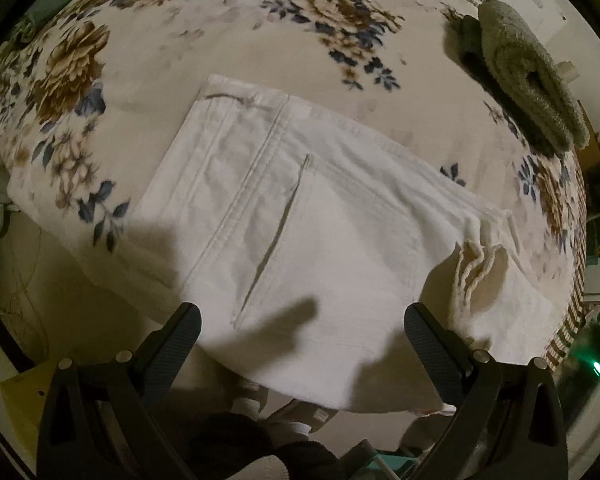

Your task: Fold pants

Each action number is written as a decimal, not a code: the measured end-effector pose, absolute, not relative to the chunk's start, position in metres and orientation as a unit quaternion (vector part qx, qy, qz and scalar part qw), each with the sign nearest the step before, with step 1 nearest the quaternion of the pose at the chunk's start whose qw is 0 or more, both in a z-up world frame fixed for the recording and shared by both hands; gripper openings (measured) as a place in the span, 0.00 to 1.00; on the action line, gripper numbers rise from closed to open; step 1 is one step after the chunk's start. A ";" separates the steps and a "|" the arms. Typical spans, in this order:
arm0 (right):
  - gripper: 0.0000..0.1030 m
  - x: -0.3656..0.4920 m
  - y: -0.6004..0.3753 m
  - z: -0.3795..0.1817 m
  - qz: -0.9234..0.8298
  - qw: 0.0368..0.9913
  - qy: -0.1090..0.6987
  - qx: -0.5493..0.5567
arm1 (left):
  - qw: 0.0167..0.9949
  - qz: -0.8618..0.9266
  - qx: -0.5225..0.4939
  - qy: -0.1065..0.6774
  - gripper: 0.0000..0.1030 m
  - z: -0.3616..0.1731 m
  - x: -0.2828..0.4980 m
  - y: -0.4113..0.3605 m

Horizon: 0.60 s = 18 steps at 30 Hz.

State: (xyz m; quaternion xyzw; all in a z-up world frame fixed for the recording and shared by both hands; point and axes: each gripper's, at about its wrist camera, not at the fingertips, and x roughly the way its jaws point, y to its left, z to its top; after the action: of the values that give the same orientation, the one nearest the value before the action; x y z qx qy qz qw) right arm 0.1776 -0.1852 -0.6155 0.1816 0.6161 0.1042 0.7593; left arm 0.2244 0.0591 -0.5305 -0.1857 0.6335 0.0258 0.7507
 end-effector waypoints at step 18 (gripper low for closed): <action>0.57 0.137 -0.408 -0.630 -0.154 0.711 0.636 0.257 | 0.747 -0.064 -0.076 0.657 0.74 -0.588 0.290 -0.096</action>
State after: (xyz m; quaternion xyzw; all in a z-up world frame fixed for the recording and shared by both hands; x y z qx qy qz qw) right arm 0.1375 -0.4076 -0.6299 0.2574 0.6358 -0.1541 0.7112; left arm 0.2903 -0.0959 -0.5884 -0.0762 0.6568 -0.0641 0.7475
